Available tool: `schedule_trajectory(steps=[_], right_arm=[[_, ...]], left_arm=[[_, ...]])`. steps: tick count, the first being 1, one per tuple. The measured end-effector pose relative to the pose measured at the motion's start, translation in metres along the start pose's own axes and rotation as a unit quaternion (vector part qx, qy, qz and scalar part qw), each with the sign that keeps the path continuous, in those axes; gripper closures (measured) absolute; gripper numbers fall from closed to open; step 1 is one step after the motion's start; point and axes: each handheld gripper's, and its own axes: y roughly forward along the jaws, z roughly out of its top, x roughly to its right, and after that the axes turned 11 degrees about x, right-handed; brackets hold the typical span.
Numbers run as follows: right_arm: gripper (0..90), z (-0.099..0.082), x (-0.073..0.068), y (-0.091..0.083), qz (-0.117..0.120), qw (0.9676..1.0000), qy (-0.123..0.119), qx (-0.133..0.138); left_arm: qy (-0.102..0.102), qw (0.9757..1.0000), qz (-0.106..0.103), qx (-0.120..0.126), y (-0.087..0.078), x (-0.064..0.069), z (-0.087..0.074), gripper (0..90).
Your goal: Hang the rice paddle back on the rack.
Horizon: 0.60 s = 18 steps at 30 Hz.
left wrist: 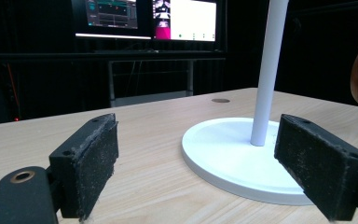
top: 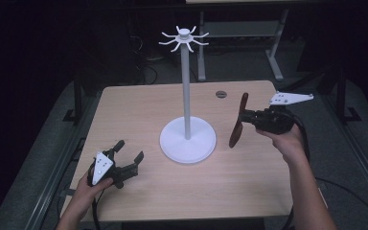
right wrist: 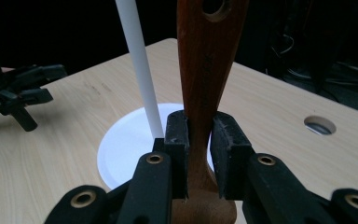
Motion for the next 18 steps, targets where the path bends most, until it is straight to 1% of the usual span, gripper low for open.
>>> schedule_trajectory(steps=[1,2,3,4,5,6,7,8,9,10,11,18], right_arm=[[76.6,0.000,0.000,0.000,0.000,1.0000,0.000,0.000],[76.6,0.007,-0.002,0.000,0.001,1.0000,-0.006,0.002],[76.6,0.007,-0.002,0.000,0.001,1.0000,-0.006,0.002],[76.6,0.011,-0.003,0.000,0.005,0.9999,-0.009,0.003],[76.6,0.018,-0.005,-0.001,0.009,0.9998,-0.013,0.008],[76.6,0.018,-0.005,-0.001,0.009,0.9998,-0.013,0.008],[76.6,0.022,-0.005,-0.001,0.012,0.9998,-0.012,0.011],[76.6,0.029,-0.007,-0.001,0.017,0.9996,-0.014,0.017],[76.6,0.033,-0.007,0.000,0.021,0.9994,-0.016,0.022],[76.6,0.033,-0.007,0.000,0.021,0.9994,-0.016,0.022],[76.6,0.037,-0.009,0.000,0.024,0.9993,-0.018,0.024],[76.6,0.063,-0.017,0.009,0.041,0.9979,-0.037,0.035]], left_arm=[[0.000,1.0000,0.000,0.000,0.000,0.000,0.000,12.9],[0.000,1.0000,0.002,0.000,0.000,0.000,0.000,12.9],[0.000,1.0000,0.002,0.000,0.000,0.000,0.000,12.9],[-0.001,1.0000,0.002,0.001,0.000,0.000,0.000,12.9],[-0.002,1.0000,0.002,0.002,0.000,0.001,0.000,12.9],[-0.005,1.0000,0.003,0.003,0.000,0.001,0.000,12.9],[-0.007,1.0000,0.004,0.003,0.000,0.001,0.000,12.9],[-0.006,1.0000,0.003,0.003,0.000,0.001,0.000,13.0],[-0.006,1.0000,0.003,0.003,0.000,0.001,0.000,12.9],[-0.001,1.0000,0.002,0.003,0.000,0.000,0.000,12.9],[-0.003,1.0000,0.003,0.003,0.000,0.001,0.000,12.9],[-0.003,1.0000,0.002,0.003,0.000,0.001,0.000,12.9]])
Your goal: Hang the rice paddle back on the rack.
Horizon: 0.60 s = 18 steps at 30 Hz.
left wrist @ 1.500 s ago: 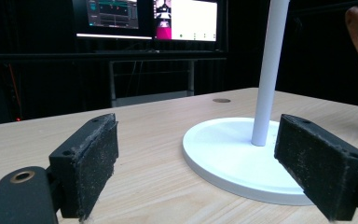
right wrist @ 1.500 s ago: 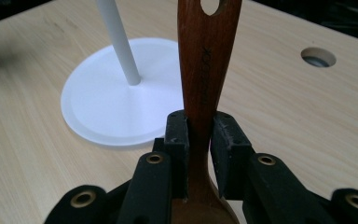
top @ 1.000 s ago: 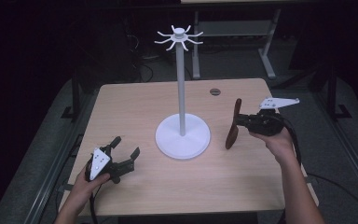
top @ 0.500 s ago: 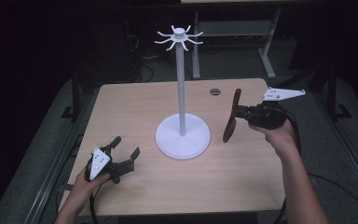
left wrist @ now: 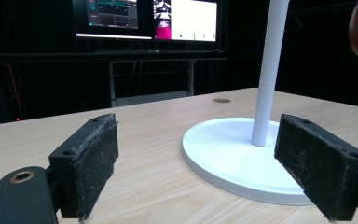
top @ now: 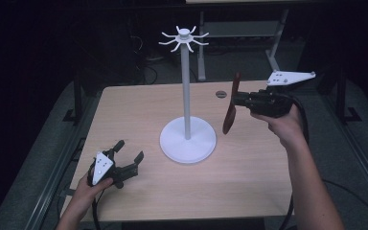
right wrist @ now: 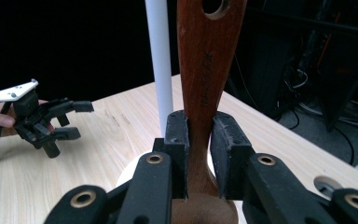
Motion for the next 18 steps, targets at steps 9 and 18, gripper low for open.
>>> schedule_trajectory(steps=[9,18], right_arm=[[76.6,0.029,-0.004,0.015,0.016,0.9997,-0.013,0.012],[76.5,0.053,-0.006,0.026,0.026,0.9990,-0.021,0.028]], left_arm=[[0.000,1.0000,0.000,-0.001,0.000,0.000,0.000,12.9],[0.000,1.0000,0.000,-0.002,0.000,0.000,0.000,12.9]])
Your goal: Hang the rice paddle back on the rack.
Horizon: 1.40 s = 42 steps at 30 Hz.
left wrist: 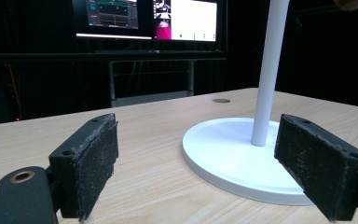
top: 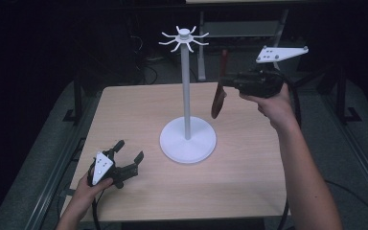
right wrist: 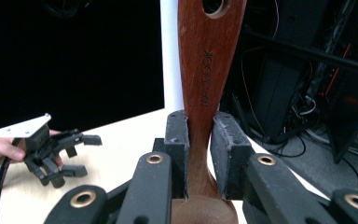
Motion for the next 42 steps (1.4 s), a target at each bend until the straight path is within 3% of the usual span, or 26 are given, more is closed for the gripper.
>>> schedule_trajectory(steps=[19,42], right_arm=[[76.4,0.027,-0.007,0.019,0.015,0.9997,-0.012,0.013],[76.1,0.029,-0.008,0.042,0.018,0.9997,-0.017,0.000]], left_arm=[[0.000,1.0000,-0.001,0.002,0.000,0.000,0.000,12.9],[0.000,1.0000,-0.001,0.003,0.000,0.000,0.000,12.9]])
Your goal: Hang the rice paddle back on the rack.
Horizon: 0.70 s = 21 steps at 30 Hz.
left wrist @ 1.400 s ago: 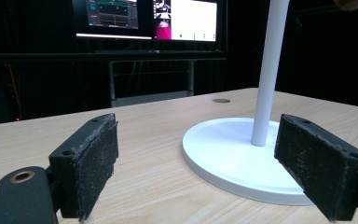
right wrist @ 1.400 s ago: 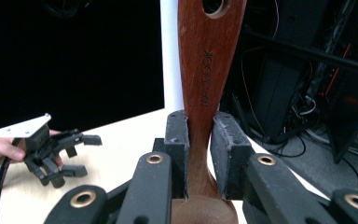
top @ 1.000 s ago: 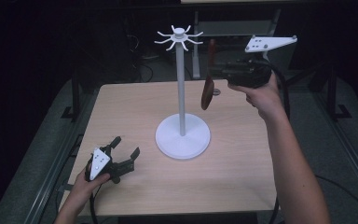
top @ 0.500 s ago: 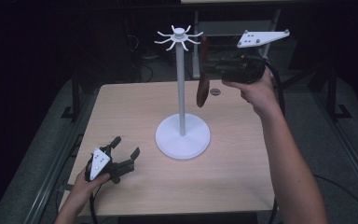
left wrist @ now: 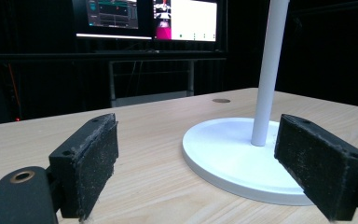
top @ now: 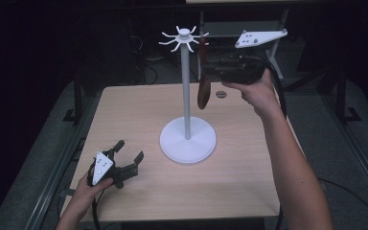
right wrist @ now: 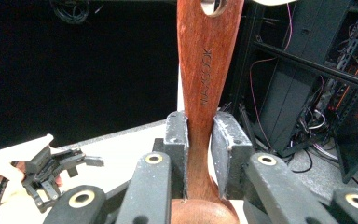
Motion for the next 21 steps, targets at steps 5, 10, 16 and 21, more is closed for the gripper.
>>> schedule_trajectory(steps=[5,10,16,21], right_arm=[[75.0,-0.001,-0.002,0.004,0.001,1.0000,-0.006,-0.002],[66.3,-0.001,-0.004,0.002,0.001,0.9999,-0.015,-0.004],[56.5,-0.006,-0.005,-0.008,-0.011,0.9998,-0.014,-0.003],[49.0,-0.014,-0.002,-0.018,-0.016,0.9999,-0.001,-0.004]], left_arm=[[0.000,1.0000,0.000,0.000,0.000,0.000,0.000,12.9],[0.000,1.0000,0.000,0.000,0.000,0.000,0.000,12.9],[0.001,1.0000,0.000,0.000,0.000,0.000,0.000,12.9],[0.000,1.0000,0.001,0.000,0.000,0.000,0.000,12.9]])
